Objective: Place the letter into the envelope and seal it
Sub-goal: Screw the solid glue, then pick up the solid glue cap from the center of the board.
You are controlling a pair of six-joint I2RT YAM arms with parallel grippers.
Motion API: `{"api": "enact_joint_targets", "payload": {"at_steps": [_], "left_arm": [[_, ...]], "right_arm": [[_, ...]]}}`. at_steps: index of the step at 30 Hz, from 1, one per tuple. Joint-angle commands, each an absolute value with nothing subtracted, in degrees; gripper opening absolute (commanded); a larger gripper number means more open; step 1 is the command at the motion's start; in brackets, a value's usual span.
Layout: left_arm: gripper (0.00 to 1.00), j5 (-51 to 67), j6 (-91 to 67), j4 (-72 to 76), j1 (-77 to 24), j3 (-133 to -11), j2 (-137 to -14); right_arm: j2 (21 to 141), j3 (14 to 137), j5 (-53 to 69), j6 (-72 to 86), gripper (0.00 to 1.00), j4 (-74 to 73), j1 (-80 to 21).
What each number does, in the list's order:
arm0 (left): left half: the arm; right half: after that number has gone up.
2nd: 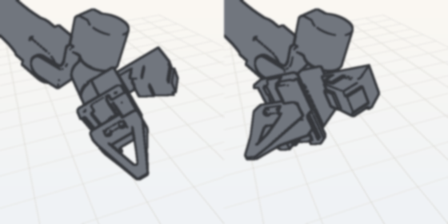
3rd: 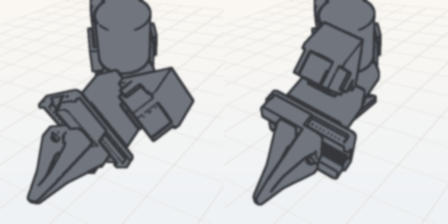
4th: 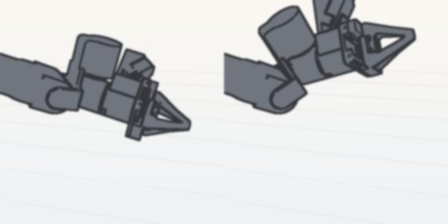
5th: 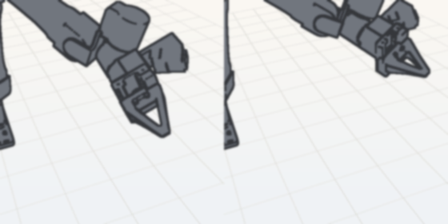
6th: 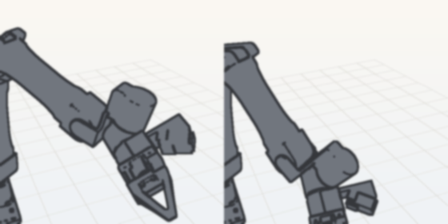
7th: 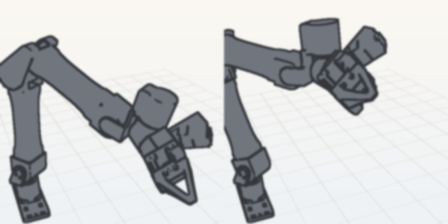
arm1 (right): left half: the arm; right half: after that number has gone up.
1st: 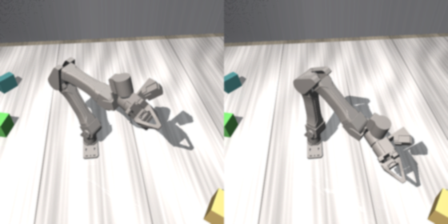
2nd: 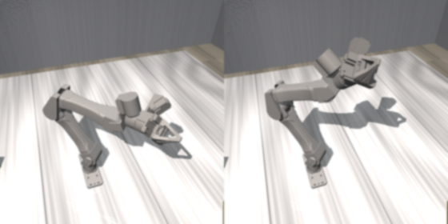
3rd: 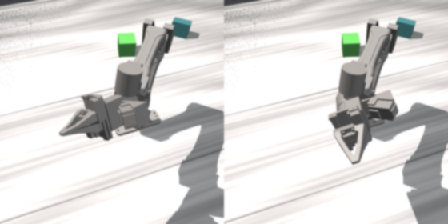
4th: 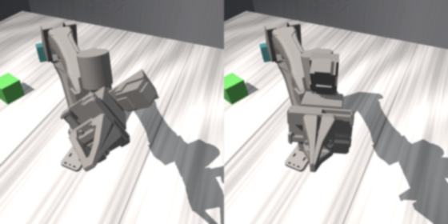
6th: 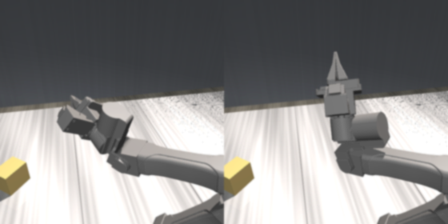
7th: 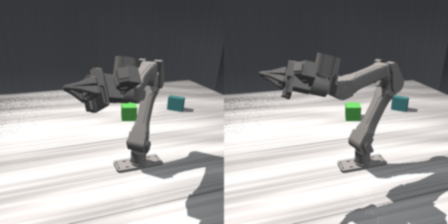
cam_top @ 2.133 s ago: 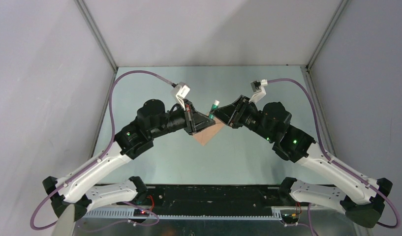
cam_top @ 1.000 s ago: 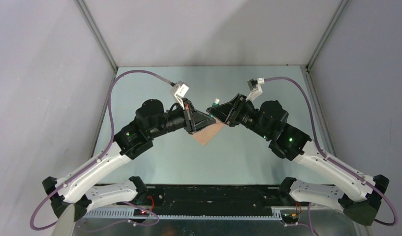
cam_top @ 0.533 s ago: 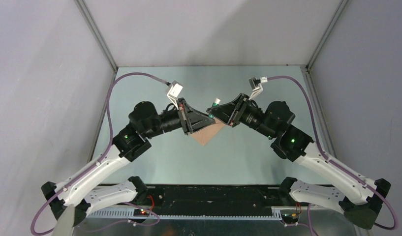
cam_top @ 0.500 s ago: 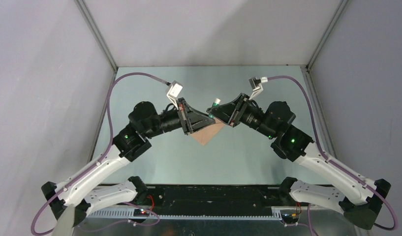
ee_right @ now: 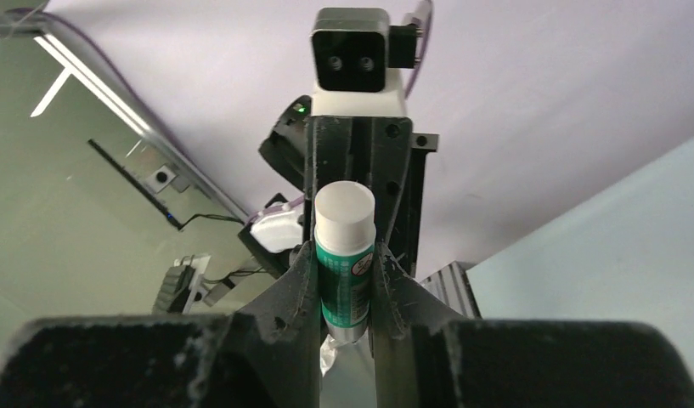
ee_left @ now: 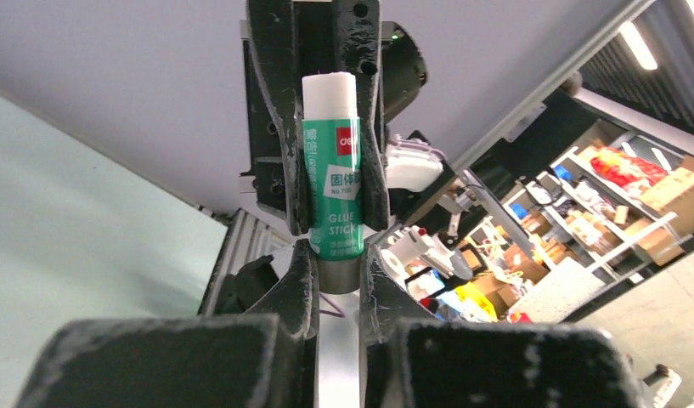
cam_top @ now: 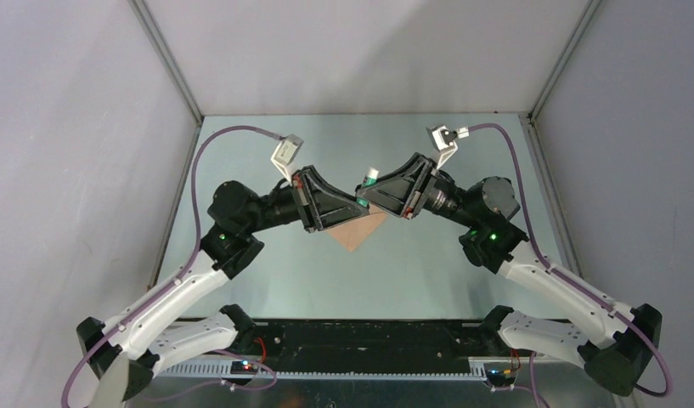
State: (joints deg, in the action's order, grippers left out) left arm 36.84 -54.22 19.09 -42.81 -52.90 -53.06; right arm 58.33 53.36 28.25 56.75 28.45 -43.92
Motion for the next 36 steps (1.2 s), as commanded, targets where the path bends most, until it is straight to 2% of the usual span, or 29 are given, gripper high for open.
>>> {"api": "enact_joint_targets", "payload": {"at_steps": [1, 12, 13, 14, 15, 16, 17, 18, 19, 21, 24, 26, 28, 29, 30, 32, 36], "left_arm": [[0.00, 44.7, -61.7, 34.3, -42.3, -52.1, -52.7], [0.00, 49.5, -68.0, 42.8, -42.0, -52.9, -55.9], [0.03, 49.6, -68.7, 43.7, -41.9, -52.9, -56.3], [0.10, 49.8, -68.9, 43.9, -41.9, -53.0, -56.4], [0.27, 49.9, -68.6, 43.2, -41.7, -53.2, -56.6], [0.37, 50.0, -67.4, 42.2, -41.6, -53.5, -56.5], [0.54, 50.0, -66.4, 38.8, -41.0, -53.8, -56.1], [0.61, 49.8, -63.6, 36.5, -40.8, -54.4, -55.7], [0.74, 49.2, -61.7, 29.7, -39.9, -54.7, -54.6], [0.82, 46.9, -54.1, 16.7, -38.1, -56.0, -52.3], [0.87, 42.3, -43.5, -3.2, -33.8, -57.7, -48.3], [0.88, 39.0, -41.6, -10.9, -29.7, -57.3, -47.2], [0.79, 32.2, -39.7, -21.2, -26.2, -57.6, -47.6], [0.70, 25.3, -39.4, -24.8, -25.3, -58.3, -48.0], [0.66, 16.8, -39.8, -32.5, -23.8, -58.9, -49.8], [0.66, 5.4, -40.3, -42.3, -22.7, -61.3, -53.4], [0.67, -13.1, -40.2, -54.9, -22.5, -65.0, -61.4]], "right_arm": [[60.2, 53.2, 36.5, 60.8, 0.00, 36.8, -42.5], [61.5, 53.2, 44.9, 62.7, 0.00, 42.3, -41.4], [61.3, 53.2, 45.0, 62.5, 0.00, 42.1, -41.3], [61.1, 53.2, 45.1, 61.7, 0.00, 41.6, -41.4], [60.7, 53.4, 44.9, 60.9, 0.00, 39.9, -41.4], [60.3, 53.8, 44.7, 58.2, 0.00, 38.2, -41.3], [59.1, 55.0, 43.9, 56.3, 0.00, 32.9, -41.3], [58.5, 55.7, 43.2, 51.1, 0.00, 29.4, -41.3], [57.1, 57.9, 41.0, 48.4, 0.00, 20.5, -41.3], [55.5, 62.1, 35.6, 39.6, 0.00, 6.1, -41.1], [53.7, 65.0, 30.3, 31.8, 0.00, -8.6, -40.0], [53.1, 65.8, 27.8, 29.6, 0.00, -14.3, -39.3], [52.9, 67.4, 24.1, 27.3, 0.00, -21.0, -39.1], [52.9, 67.8, 20.7, 25.9, 0.00, -23.3, -39.1], [52.7, 68.5, 18.9, 25.3, 0.00, -27.7, -39.1], [52.5, 69.3, 13.1, 23.8, 0.00, -33.6, -39.0], [52.6, 69.6, 10.1, 23.2, 0.00, -41.2, -38.8]]}}
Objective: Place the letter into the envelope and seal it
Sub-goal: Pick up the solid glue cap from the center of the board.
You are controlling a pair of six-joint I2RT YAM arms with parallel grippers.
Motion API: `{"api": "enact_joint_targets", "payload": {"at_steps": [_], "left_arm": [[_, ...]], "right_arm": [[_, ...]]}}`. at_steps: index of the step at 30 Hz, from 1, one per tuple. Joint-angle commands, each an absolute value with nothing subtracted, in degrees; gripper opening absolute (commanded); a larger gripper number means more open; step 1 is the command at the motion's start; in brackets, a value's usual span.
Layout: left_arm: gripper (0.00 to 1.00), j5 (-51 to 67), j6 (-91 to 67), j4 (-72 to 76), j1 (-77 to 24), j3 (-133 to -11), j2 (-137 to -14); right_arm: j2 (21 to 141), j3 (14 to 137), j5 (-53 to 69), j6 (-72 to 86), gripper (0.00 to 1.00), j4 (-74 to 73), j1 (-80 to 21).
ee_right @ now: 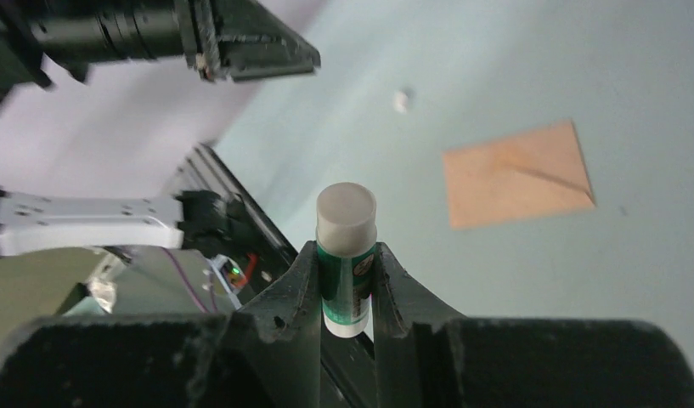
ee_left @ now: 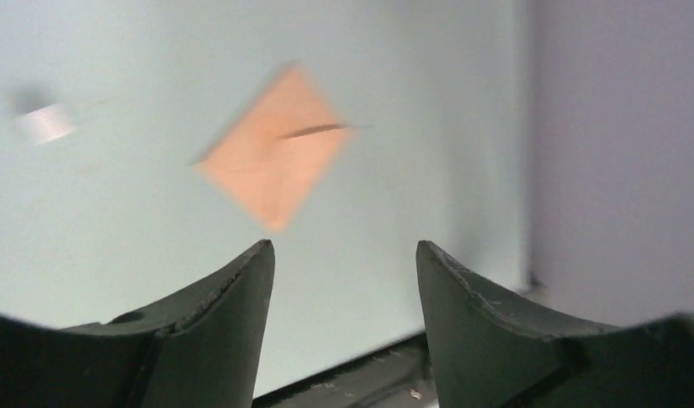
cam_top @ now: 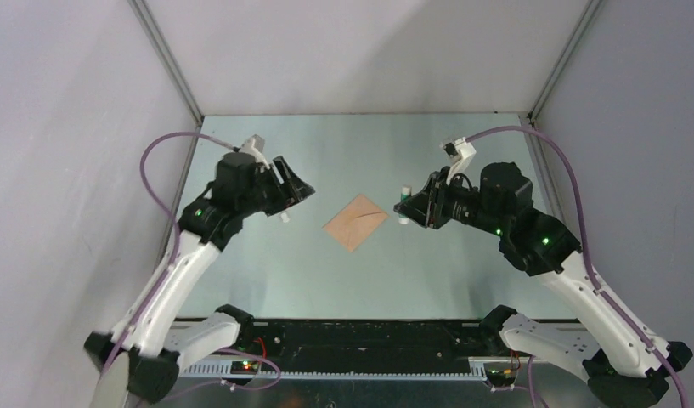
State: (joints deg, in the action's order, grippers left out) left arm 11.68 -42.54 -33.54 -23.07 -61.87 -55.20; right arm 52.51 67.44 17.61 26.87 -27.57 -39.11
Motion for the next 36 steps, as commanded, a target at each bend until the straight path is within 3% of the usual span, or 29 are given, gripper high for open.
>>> {"api": "enact_joint_targets", "payload": {"at_steps": [1, 8, 17, 23, 36], "left_arm": [[0.67, -15.6, -40.7, -55.9, -22.6, -64.7, -63.6], [0.70, -21.8, -42.2, -53.8, -22.5, -62.9, -75.0], [0.60, -17.9, -42.5, -47.5, -16.8, -67.6, -90.2], [0.60, -14.1, -41.2, -42.0, -16.2, -68.0, -93.2], [0.54, -16.7, -40.3, -44.9, -15.2, -74.2, -103.4]], "right_arm": [[52.5, 69.5, 10.2, 23.5, 0.00, -41.8, -38.7], [51.6, 66.6, 12.8, 25.8, 0.00, -39.3, -38.9], [51.9, 66.6, 11.8, 26.9, 0.00, -38.2, -39.5], [51.5, 66.3, 11.2, 27.3, 0.00, -38.3, -39.9], [53.0, 66.3, 11.8, 28.3, 0.00, -36.3, -40.8]]}}
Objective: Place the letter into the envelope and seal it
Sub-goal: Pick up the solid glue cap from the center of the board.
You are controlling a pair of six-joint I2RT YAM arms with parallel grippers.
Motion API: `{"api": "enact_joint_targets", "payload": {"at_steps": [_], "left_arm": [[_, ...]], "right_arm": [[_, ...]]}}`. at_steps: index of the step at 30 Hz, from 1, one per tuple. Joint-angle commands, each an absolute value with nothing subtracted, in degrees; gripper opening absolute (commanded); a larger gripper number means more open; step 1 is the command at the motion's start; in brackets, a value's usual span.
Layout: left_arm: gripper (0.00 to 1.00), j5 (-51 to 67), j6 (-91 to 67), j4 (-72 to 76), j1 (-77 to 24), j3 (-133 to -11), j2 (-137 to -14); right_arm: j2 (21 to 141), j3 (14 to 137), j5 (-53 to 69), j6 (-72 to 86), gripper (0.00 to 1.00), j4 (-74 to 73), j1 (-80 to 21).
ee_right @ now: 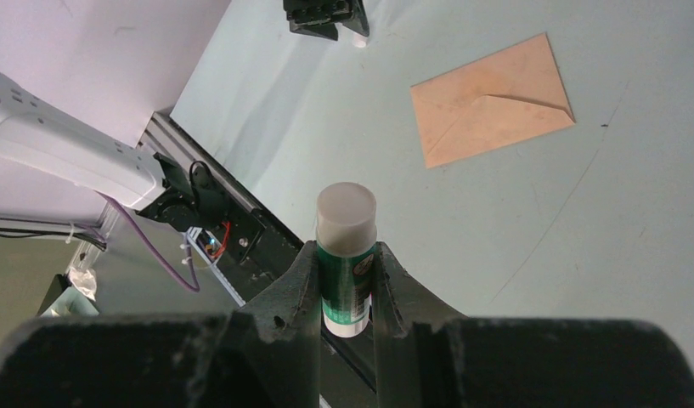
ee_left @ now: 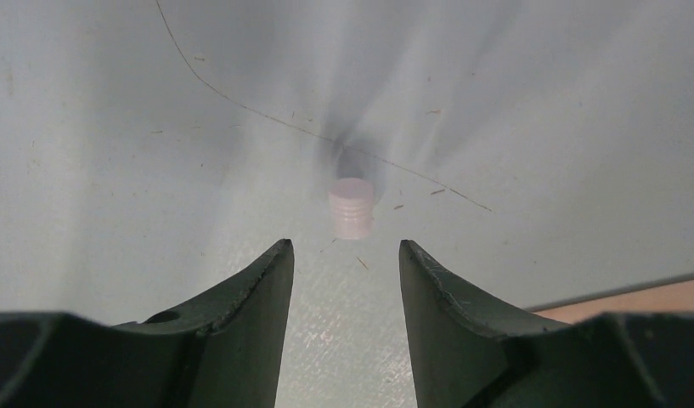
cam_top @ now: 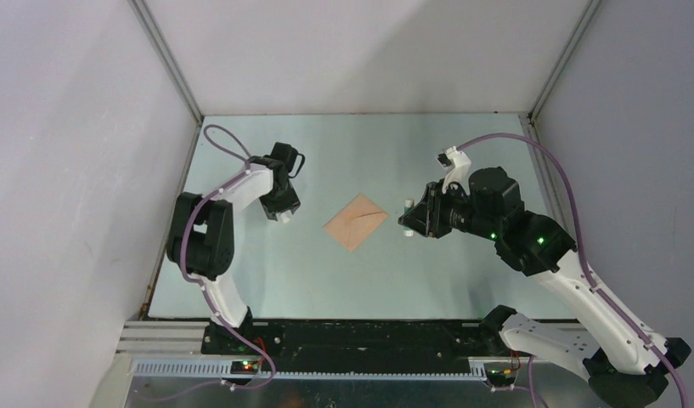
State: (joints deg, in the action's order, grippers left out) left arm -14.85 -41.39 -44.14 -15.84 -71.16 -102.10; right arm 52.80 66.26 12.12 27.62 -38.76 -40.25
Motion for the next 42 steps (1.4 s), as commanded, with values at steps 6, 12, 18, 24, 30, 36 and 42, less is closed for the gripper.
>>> {"api": "enact_joint_targets", "payload": {"at_steps": [6, 12, 18, 24, 30, 36, 42], "left_arm": [[0.50, -16.1, -40.3, -44.1, -14.9, -73.5, -105.5], [0.46, -15.2, -40.1, -42.0, -14.0, -72.7, -106.6], [0.42, -14.5, -38.9, -41.8, -13.6, -73.9, -108.8], [0.36, -13.7, -38.8, -40.2, -13.6, -72.5, -109.4], [0.11, -13.9, -38.4, -40.6, -13.6, -72.6, -108.3], [0.00, -2.8, -36.3, -38.7, -13.6, -72.7, -95.6], [0.00, 26.6, -41.4, -23.3, -13.8, -69.5, -77.8]], "right_arm": [[53.2, 66.3, 11.2, 28.7, 0.00, -35.9, -41.1], [53.6, 66.3, 11.4, 28.9, 0.00, -35.7, -41.1], [53.7, 66.3, 11.4, 29.0, 0.00, -35.6, -41.1], [54.0, 66.3, 11.5, 29.3, 0.00, -35.1, -41.2], [54.3, 66.3, 12.7, 29.2, 0.00, -34.8, -41.2], [56.0, 66.2, 20.1, 26.8, 0.00, -34.5, -42.2], [56.9, 64.0, 26.9, 25.9, 0.00, -28.2, -44.0]]}}
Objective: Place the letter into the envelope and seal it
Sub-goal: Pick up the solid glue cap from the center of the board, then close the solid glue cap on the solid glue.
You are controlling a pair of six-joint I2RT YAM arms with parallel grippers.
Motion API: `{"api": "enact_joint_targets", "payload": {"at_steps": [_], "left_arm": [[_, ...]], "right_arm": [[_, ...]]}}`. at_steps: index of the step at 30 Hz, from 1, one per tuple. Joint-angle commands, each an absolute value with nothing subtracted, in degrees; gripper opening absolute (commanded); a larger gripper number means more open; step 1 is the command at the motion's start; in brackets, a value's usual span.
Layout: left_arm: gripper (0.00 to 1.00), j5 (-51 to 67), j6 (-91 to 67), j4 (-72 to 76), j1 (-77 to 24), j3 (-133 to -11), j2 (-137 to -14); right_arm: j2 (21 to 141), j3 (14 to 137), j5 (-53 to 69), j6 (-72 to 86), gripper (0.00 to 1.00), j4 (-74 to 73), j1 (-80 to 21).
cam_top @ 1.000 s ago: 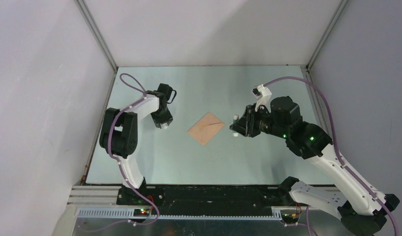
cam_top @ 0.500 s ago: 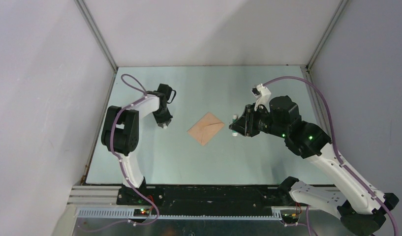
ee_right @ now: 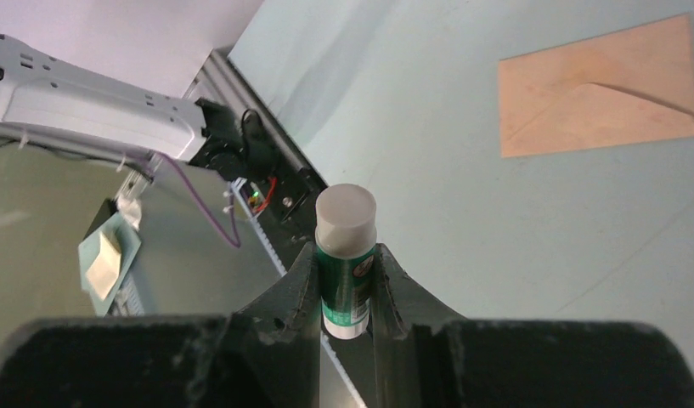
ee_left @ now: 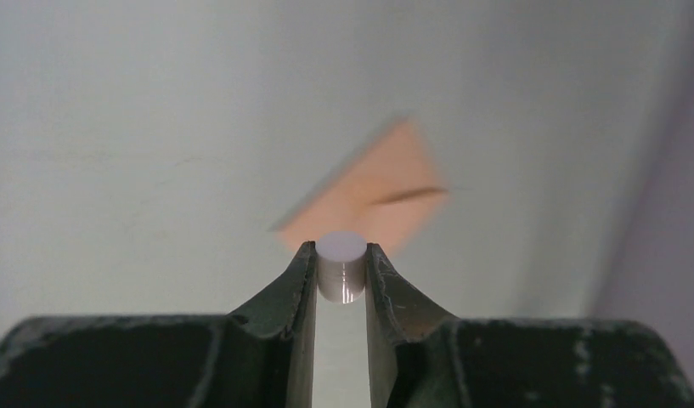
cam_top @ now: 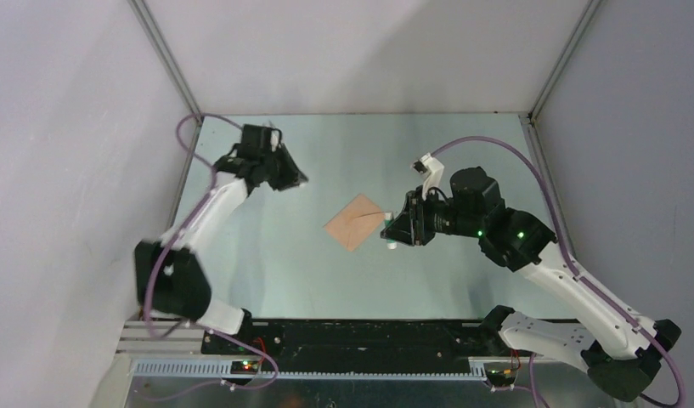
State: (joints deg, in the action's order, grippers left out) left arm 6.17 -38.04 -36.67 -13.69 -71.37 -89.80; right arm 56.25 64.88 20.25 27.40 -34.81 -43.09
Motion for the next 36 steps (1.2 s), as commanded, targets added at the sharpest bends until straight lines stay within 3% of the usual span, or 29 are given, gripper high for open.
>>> {"api": "enact_joint_targets", "payload": {"at_steps": [1, 7, 18, 36], "left_arm": [[0.00, 30.8, -43.8, -20.7, -13.8, -68.8, -74.2], [0.00, 44.1, -50.1, 2.5, -15.8, -61.3, -62.8], [0.00, 53.0, -52.4, 16.6, -24.3, -57.9, -58.0], [0.00, 50.5, -59.1, 27.0, -28.9, -52.5, -56.1]], "right_arm": [[57.4, 64.0, 26.9, 26.1, 0.00, -27.6, -44.3], [59.2, 63.6, 31.4, 26.1, 0.00, -18.2, -46.2], [62.6, 63.6, 38.9, 25.3, 0.00, -6.4, -50.9], [64.3, 64.1, 34.5, 27.4, 0.00, -0.5, -50.8]]}}
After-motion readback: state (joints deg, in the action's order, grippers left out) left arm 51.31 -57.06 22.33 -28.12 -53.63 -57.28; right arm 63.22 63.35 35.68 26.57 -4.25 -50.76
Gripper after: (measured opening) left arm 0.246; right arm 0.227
